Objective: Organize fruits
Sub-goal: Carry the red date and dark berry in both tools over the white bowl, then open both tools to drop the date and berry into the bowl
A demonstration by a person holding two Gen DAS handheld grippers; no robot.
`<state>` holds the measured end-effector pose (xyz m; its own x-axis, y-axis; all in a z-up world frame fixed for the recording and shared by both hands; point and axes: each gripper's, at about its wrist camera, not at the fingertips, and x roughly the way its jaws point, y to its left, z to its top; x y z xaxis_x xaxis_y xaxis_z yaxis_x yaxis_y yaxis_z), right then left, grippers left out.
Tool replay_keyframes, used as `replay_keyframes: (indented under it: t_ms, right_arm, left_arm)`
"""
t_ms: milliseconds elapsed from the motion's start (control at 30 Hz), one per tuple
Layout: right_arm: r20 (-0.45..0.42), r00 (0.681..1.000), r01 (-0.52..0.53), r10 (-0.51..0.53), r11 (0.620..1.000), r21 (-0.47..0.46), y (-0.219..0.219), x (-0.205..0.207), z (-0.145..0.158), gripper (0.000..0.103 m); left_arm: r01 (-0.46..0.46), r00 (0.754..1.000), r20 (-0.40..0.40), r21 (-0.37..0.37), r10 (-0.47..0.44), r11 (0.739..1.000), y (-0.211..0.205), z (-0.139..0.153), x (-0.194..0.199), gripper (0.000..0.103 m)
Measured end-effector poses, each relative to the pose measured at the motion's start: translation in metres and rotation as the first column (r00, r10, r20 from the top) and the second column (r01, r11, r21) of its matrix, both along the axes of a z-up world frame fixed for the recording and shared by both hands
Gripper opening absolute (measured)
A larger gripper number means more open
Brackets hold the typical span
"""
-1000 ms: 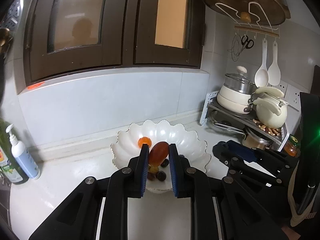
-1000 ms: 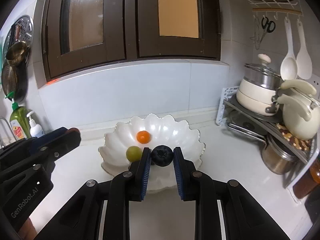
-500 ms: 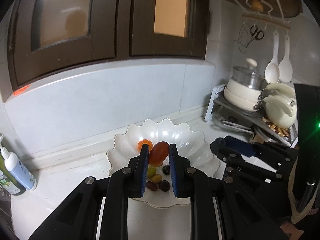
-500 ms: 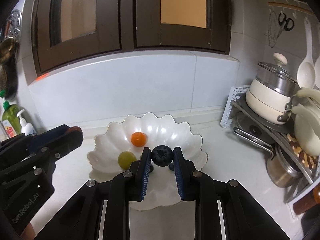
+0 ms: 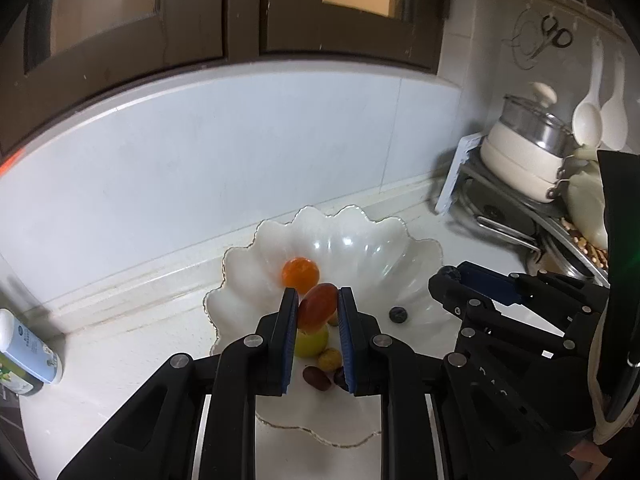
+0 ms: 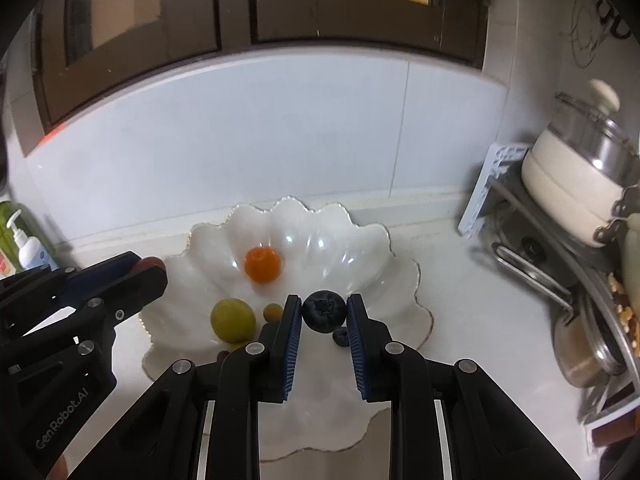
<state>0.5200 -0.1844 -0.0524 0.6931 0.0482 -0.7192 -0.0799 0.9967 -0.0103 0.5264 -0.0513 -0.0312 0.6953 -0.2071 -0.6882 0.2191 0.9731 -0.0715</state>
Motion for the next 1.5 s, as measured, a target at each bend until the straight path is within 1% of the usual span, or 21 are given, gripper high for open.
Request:
replay_keyframes:
  t_ms: [167,433,600,667,700,733,767,800,833,1000,1067,1267,1367,1500]
  right_arm:
    - [-0.049,0.999,-0.001,0.002,1.000,0.005,-0.002,0.016,-0.013,0.025]
    - [-0.105,0.994,-0.008,0.009,1.000,0.005,-0.002,0.033,-0.030,0.025]
    - [-0.129,0.992,-0.003,0.003,1.000,0.002,-0.005,0.041,-0.039,0.025]
    - [-0.141,0.990,0.000,-0.001,1.000,-0.003,-0.007,0.044,-0.042,0.026]
    - [-0.144,0.990,0.003,-0.004,1.000,-0.004,-0.007,0.044,-0.044,0.028]
    - [-0.148,0.989,0.007,-0.008,1.000,-0.008,-0.008,0.044,-0.045,0.031]
    - [-0.149,0.989,0.009,-0.010,1.000,-0.008,-0.008,0.044,-0.046,0.037]
    - [-0.148,0.989,0.009,-0.010,1.000,-0.006,-0.009,0.044,-0.046,0.040]
    - [-0.146,0.989,0.008,-0.009,1.000,-0.006,-0.009,0.043,-0.046,0.040]
    - [-0.141,0.990,0.019,-0.021,1.000,-0.013,-0.009,0.036,-0.044,0.040]
    - [-0.132,0.991,0.025,-0.026,1.000,-0.012,-0.009,0.031,-0.042,0.040]
    - [-0.097,0.994,0.055,-0.054,0.998,0.006,-0.010,0.009,-0.032,0.040]
    - [-0.058,0.996,0.069,-0.068,0.997,0.017,-0.010,-0.009,-0.022,0.040]
    - [0.011,0.996,0.089,-0.089,0.996,0.016,-0.009,-0.042,-0.003,0.040]
  left_arm:
    - [-0.009,0.999,-0.046,0.014,0.010,1.000,-0.001,-0.014,0.017,0.021]
    - [0.000,0.991,-0.135,0.005,0.000,1.000,-0.002,-0.034,0.042,0.021]
    - [-0.002,0.985,-0.170,0.010,0.004,1.000,-0.005,-0.044,0.053,0.021]
    - [-0.001,0.985,-0.173,0.011,0.003,1.000,-0.005,-0.045,0.053,0.022]
    - [0.001,0.985,-0.173,0.015,0.001,1.000,-0.005,-0.045,0.053,0.026]
    - [0.002,0.985,-0.175,0.017,0.001,1.000,-0.005,-0.046,0.054,0.035]
    - [0.000,0.984,-0.175,0.016,0.003,1.000,-0.005,-0.046,0.053,0.038]
    - [0.000,0.985,-0.173,0.014,0.002,1.000,-0.004,-0.045,0.053,0.039]
    - [-0.001,0.985,-0.172,0.015,0.003,1.000,-0.004,-0.045,0.052,0.039]
    - [-0.017,0.987,-0.158,0.033,0.022,0.999,0.001,-0.041,0.046,0.041]
    - [-0.030,0.988,-0.149,0.042,0.036,0.999,0.004,-0.039,0.041,0.043]
    - [-0.053,0.993,-0.105,0.073,0.061,0.996,0.013,-0.027,0.018,0.047]
    - [-0.060,0.996,-0.059,0.078,0.065,0.995,0.017,-0.016,0.001,0.047]
    - [-0.066,0.997,0.030,0.072,0.065,0.995,0.025,0.004,-0.030,0.056]
